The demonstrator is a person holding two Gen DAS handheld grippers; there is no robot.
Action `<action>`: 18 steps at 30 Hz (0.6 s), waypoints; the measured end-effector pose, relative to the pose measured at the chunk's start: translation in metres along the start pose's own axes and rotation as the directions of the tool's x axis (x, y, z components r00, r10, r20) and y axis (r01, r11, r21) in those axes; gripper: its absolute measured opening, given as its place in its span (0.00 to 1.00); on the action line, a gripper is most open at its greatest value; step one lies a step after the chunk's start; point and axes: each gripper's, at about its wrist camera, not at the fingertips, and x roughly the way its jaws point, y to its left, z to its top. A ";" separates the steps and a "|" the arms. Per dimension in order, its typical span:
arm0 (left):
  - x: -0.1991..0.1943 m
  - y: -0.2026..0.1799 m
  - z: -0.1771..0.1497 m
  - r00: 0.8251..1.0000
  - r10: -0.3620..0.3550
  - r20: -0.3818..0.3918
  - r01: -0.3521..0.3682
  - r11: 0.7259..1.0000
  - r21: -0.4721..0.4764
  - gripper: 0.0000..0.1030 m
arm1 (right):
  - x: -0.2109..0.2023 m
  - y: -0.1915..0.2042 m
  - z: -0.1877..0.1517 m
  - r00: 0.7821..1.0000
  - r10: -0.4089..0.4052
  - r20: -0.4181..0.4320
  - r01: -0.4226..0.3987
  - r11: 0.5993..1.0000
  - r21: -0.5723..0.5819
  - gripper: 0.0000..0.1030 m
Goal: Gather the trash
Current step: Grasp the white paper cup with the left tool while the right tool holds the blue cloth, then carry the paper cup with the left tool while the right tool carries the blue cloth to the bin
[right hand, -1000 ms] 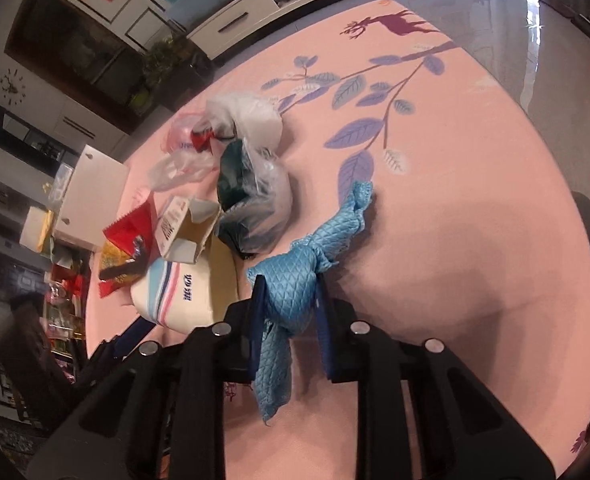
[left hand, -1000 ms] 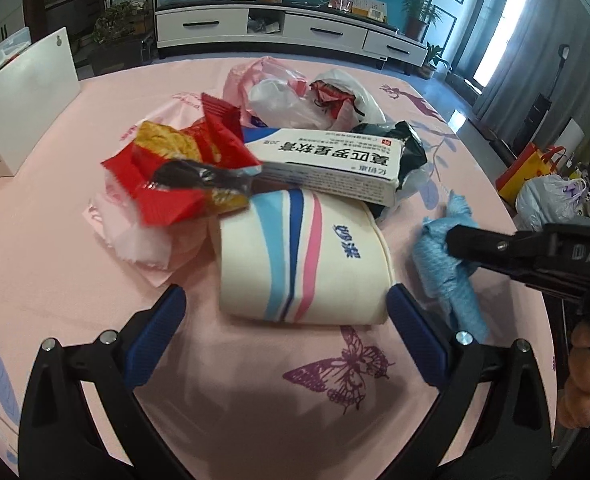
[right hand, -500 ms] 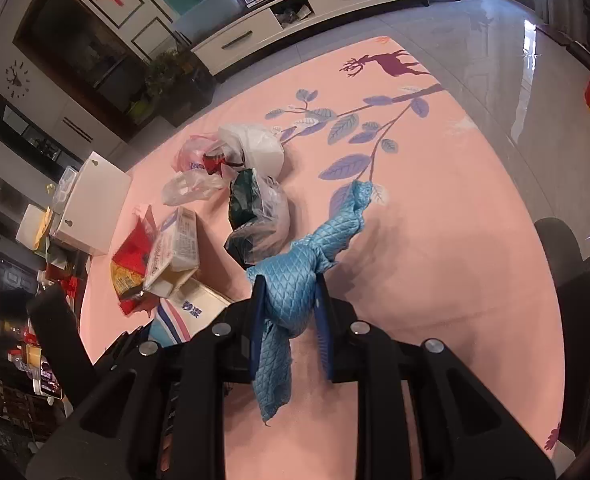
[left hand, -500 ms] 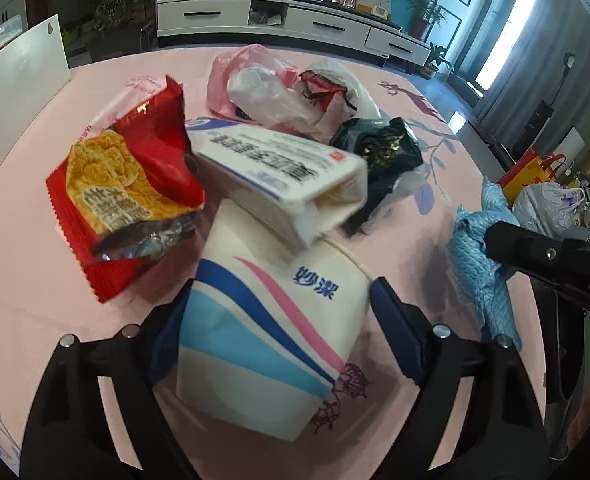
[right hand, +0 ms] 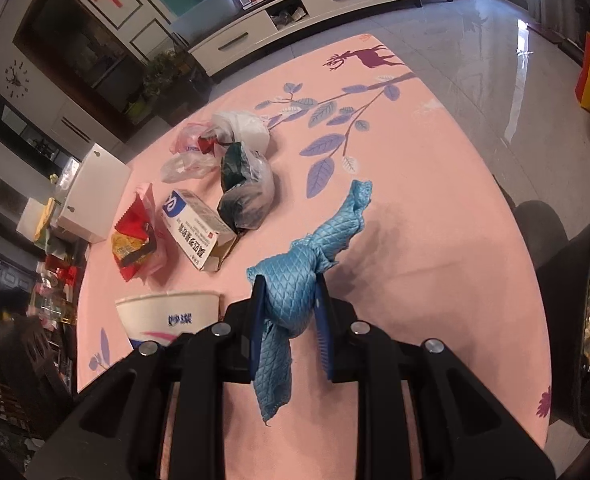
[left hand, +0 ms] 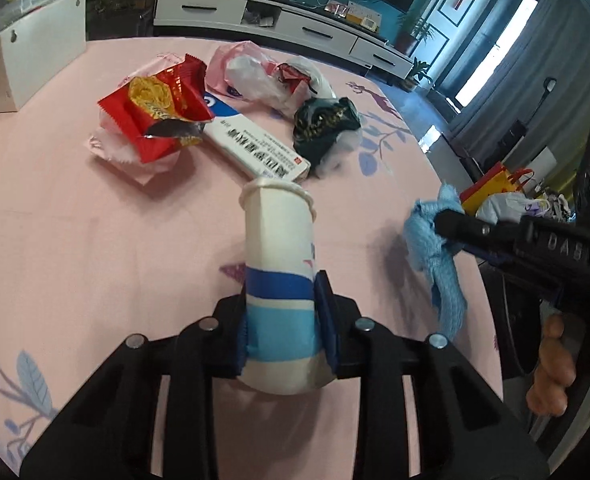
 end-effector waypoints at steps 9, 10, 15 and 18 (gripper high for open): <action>-0.039 -0.007 -0.032 0.997 -0.036 0.073 0.041 0.997 -0.072 0.29 | -0.025 -0.007 -0.034 0.998 -0.006 0.055 0.004 1.000 0.023 0.24; -0.045 -0.007 -0.037 0.996 -0.038 0.086 0.045 0.996 -0.080 0.29 | -0.030 -0.007 -0.037 0.998 -0.014 0.069 0.013 1.000 0.021 0.24; -0.059 -0.004 -0.052 0.994 -0.022 0.109 0.033 0.994 -0.103 0.29 | -0.055 -0.006 -0.046 0.989 -0.022 0.144 0.022 1.000 -0.002 0.24; -0.063 -0.001 -0.057 0.993 -0.029 0.113 0.043 0.992 -0.122 0.29 | -0.064 -0.010 -0.055 0.986 -0.020 0.163 0.020 1.000 0.002 0.25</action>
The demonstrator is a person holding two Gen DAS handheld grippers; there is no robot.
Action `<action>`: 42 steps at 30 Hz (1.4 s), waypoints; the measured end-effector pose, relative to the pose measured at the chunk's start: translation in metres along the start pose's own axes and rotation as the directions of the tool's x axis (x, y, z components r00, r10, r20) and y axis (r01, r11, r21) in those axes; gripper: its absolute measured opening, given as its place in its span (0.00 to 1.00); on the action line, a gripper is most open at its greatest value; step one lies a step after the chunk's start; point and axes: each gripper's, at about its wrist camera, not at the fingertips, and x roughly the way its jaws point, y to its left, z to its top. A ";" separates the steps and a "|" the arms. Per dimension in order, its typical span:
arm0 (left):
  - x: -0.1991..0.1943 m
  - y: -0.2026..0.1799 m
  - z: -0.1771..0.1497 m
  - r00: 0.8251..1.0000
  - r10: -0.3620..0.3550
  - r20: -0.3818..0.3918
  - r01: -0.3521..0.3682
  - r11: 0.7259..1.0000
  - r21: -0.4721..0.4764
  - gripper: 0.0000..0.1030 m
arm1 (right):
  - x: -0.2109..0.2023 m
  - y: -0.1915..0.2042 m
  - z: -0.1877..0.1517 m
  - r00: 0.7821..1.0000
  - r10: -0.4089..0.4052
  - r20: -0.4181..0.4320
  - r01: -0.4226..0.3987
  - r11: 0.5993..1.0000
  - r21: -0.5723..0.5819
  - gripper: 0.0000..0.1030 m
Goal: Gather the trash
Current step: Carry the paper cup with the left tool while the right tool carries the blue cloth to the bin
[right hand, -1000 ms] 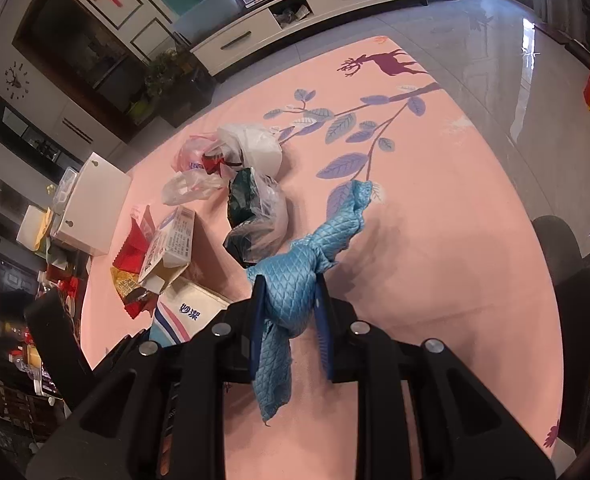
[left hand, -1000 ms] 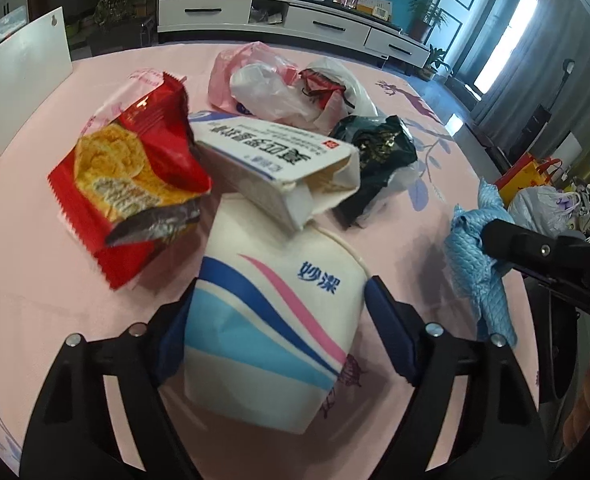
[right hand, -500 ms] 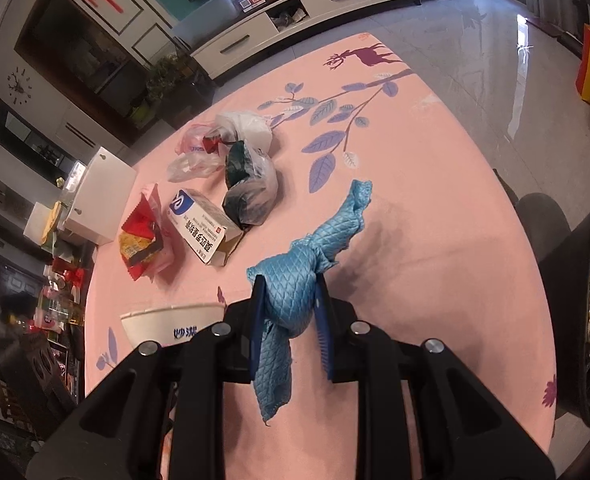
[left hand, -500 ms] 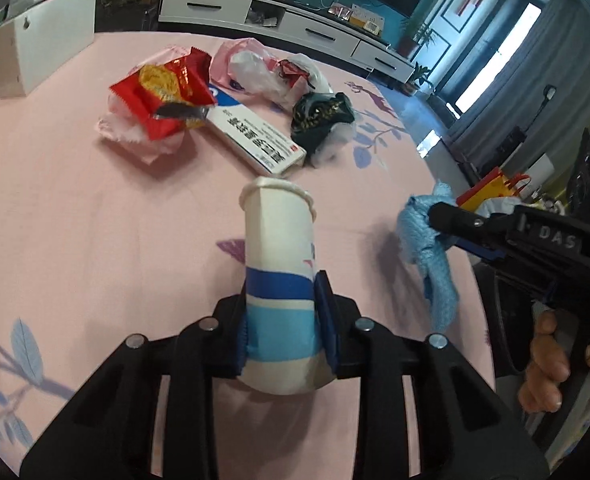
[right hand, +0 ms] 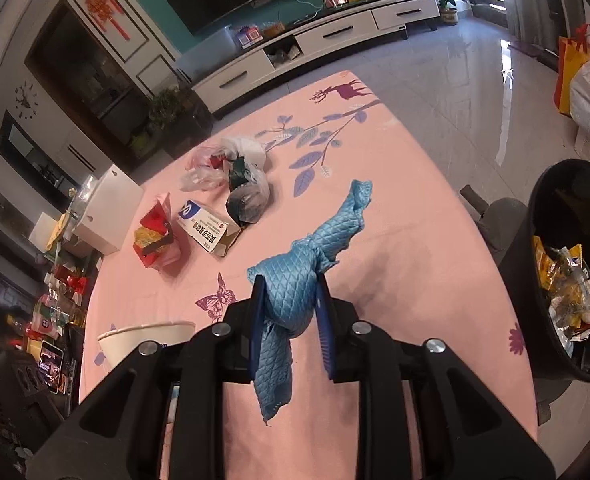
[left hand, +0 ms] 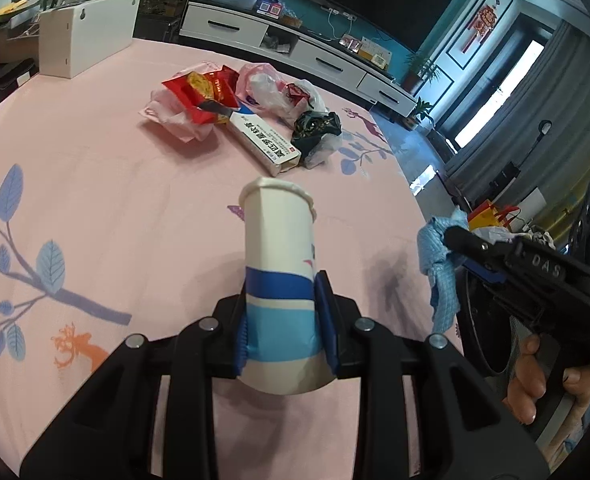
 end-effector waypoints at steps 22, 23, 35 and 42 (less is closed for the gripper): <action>0.004 -0.019 -0.018 1.000 0.005 -0.013 -0.005 0.998 0.056 0.30 | -0.012 -0.009 -0.003 0.998 -0.058 0.036 0.058 0.998 -0.003 0.26; 0.005 -0.019 -0.018 1.000 0.002 -0.016 -0.001 0.999 0.054 0.30 | -0.014 -0.010 -0.002 0.997 -0.063 0.043 0.064 0.998 -0.002 0.26; 0.002 -0.025 -0.013 1.000 -0.017 0.004 0.016 0.998 0.056 0.30 | -0.039 -0.017 0.002 0.981 -0.144 0.127 0.145 0.989 0.005 0.26; -0.002 -0.045 -0.011 0.999 -0.041 0.019 0.039 0.995 0.089 0.30 | -0.054 -0.031 0.007 0.975 -0.149 0.166 0.141 0.988 0.055 0.26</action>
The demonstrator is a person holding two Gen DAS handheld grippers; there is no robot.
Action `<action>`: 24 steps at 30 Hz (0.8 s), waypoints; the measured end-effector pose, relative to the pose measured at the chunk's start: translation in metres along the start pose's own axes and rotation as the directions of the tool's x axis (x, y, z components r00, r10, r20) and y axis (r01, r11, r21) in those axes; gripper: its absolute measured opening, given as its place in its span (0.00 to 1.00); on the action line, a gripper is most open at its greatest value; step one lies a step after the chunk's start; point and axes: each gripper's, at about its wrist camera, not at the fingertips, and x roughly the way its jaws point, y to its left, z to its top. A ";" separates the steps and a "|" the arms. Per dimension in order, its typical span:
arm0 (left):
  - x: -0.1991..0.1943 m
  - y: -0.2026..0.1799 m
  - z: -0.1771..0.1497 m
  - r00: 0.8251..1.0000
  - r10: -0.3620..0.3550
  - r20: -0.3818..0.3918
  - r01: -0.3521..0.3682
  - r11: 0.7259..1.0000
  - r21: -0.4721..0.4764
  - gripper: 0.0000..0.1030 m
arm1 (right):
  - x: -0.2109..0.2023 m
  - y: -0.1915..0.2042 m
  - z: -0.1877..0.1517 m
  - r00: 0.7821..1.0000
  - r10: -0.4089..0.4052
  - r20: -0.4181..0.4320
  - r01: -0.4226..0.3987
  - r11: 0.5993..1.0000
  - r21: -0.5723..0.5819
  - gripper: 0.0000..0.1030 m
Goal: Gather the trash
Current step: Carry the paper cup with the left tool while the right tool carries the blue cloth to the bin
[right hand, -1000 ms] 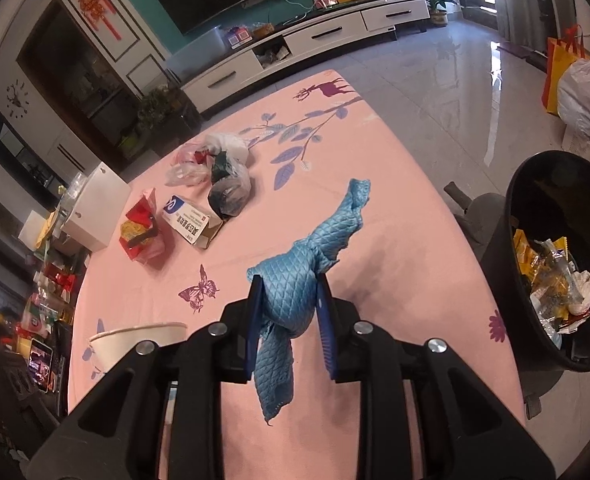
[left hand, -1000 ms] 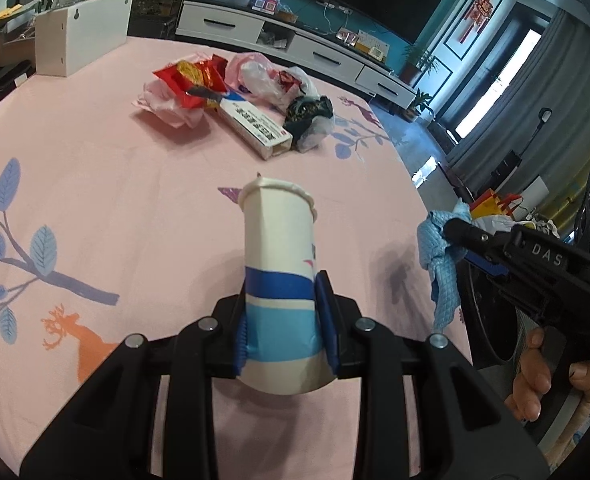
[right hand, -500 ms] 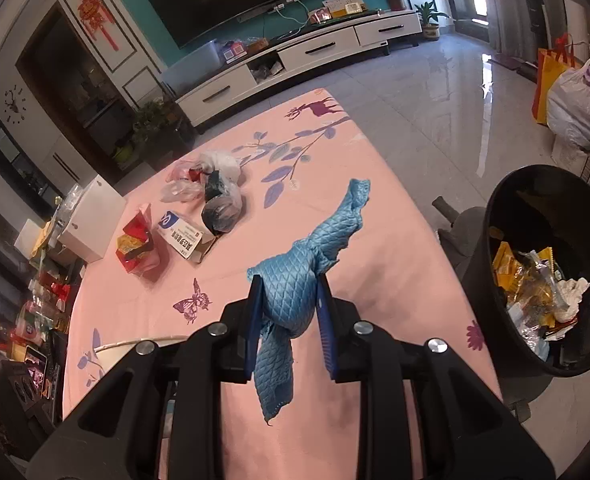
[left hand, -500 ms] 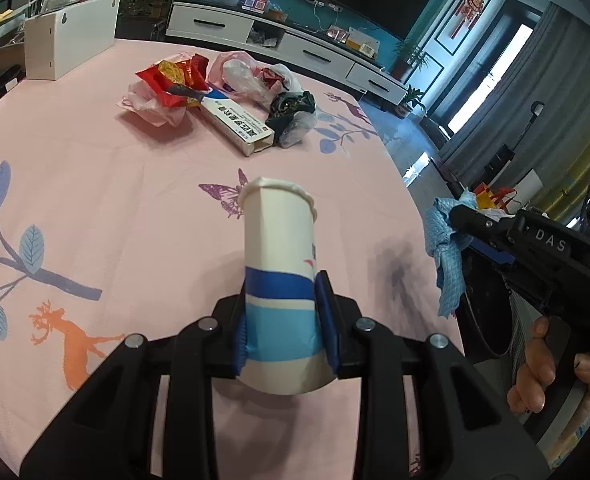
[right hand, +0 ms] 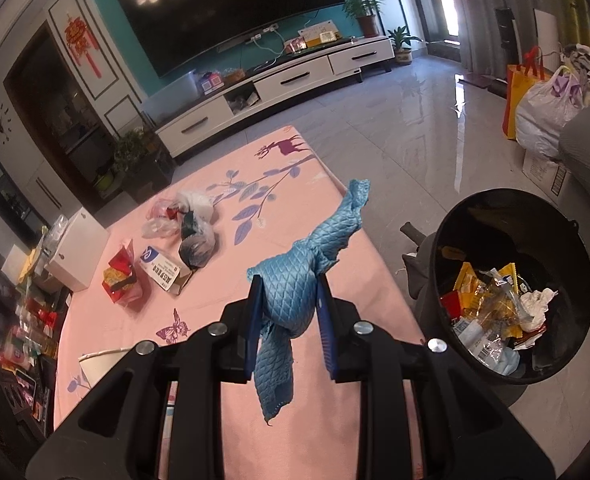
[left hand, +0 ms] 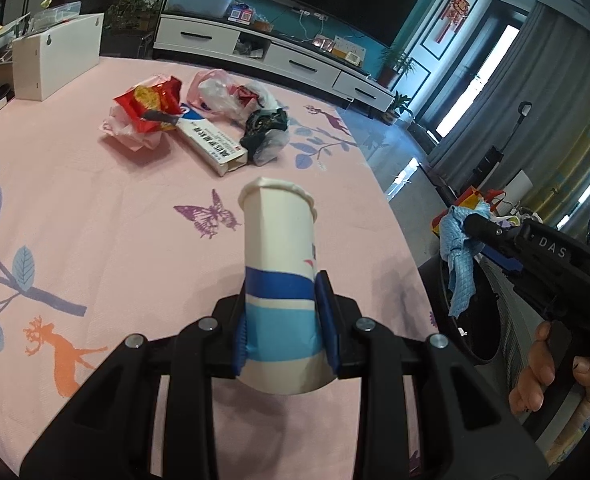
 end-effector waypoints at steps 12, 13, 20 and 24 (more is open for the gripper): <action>0.014 -0.055 -0.004 0.997 -0.073 -0.038 0.076 0.992 0.099 0.30 | -0.023 -0.033 0.009 0.994 -0.073 0.079 0.068 0.996 0.065 0.26; 0.016 -0.062 -0.005 0.996 -0.076 -0.040 0.080 0.990 0.115 0.30 | -0.025 -0.036 0.010 0.993 -0.081 0.085 0.076 0.995 0.065 0.26; 0.029 -0.102 -0.009 0.992 -0.110 -0.068 0.121 0.975 0.185 0.30 | -0.037 -0.069 0.016 0.991 -0.090 0.102 0.075 0.987 0.144 0.26; 0.041 -0.126 -0.014 0.987 -0.123 -0.103 0.144 0.961 0.234 0.30 | -0.049 -0.088 0.018 0.981 -0.146 0.128 0.121 0.975 0.185 0.26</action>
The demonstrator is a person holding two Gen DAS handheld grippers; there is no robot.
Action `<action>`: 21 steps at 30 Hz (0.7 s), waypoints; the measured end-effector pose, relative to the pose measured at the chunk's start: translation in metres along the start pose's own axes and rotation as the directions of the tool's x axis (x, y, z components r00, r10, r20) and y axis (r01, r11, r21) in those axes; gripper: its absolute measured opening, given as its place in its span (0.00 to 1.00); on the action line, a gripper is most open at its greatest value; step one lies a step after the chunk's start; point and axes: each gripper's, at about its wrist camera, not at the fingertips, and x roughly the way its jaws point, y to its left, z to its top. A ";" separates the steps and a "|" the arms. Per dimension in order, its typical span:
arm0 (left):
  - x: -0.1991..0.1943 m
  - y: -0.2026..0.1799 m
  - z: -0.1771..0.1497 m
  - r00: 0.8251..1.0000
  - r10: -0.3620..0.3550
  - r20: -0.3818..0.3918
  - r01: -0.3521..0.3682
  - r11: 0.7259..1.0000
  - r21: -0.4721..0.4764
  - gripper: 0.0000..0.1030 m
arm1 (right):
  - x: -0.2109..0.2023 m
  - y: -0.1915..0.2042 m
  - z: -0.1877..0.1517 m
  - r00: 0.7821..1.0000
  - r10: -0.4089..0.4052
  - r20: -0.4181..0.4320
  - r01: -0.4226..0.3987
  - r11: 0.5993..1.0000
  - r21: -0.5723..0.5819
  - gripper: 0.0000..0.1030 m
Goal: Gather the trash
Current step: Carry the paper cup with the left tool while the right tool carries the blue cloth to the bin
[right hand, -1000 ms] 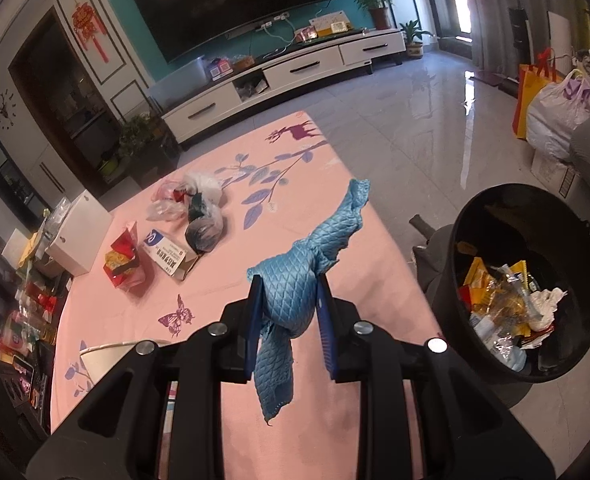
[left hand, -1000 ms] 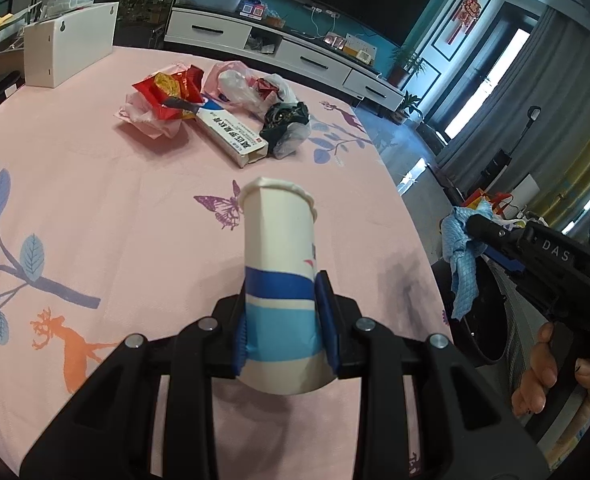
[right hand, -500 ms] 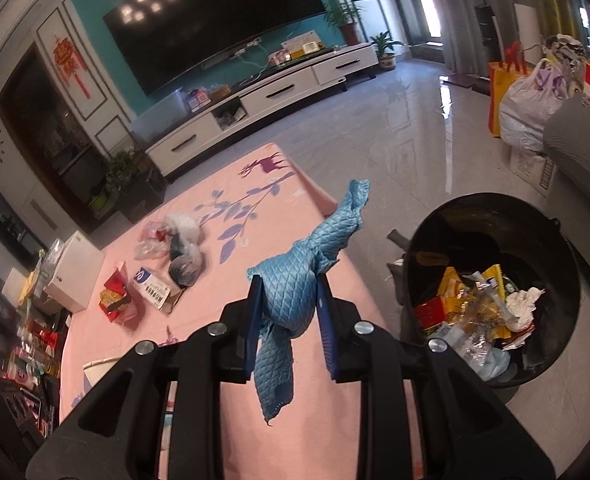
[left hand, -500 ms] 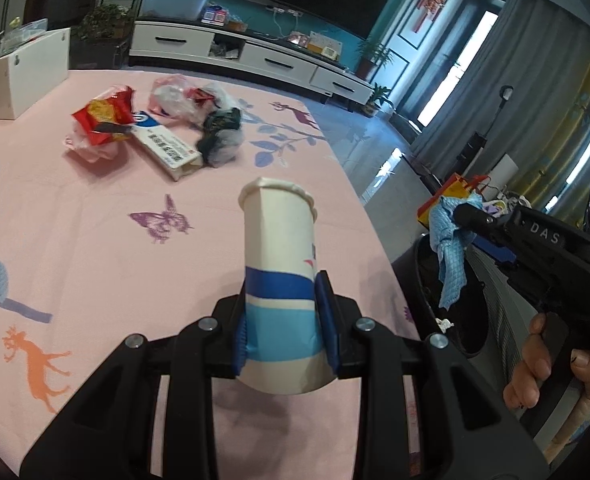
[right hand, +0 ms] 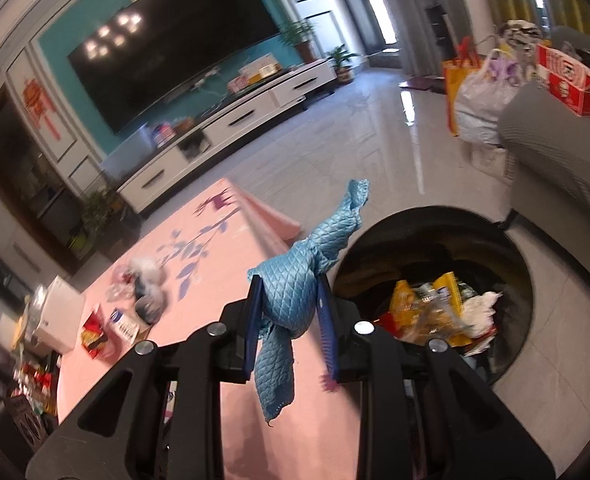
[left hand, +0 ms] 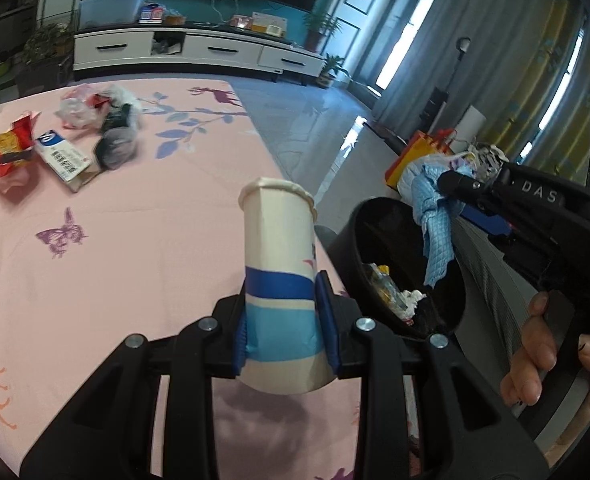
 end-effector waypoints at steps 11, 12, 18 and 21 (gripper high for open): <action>0.037 -0.061 0.011 0.998 -0.055 -0.042 0.060 0.990 0.125 0.30 | -0.005 -0.065 0.009 0.992 -0.120 0.024 0.115 0.983 0.140 0.26; 0.039 -0.067 0.012 0.998 -0.055 -0.044 0.060 0.988 0.141 0.30 | -0.005 -0.070 0.009 0.992 -0.125 0.025 0.120 0.981 0.154 0.26; 0.060 -0.099 0.014 0.993 -0.092 -0.074 0.106 0.973 0.204 0.30 | -0.008 -0.098 0.010 0.985 -0.169 0.027 0.160 0.964 0.213 0.26; 0.074 -0.109 0.014 0.991 -0.093 -0.094 0.112 0.969 0.222 0.30 | -0.007 -0.110 0.009 0.984 -0.177 0.017 0.168 0.955 0.243 0.26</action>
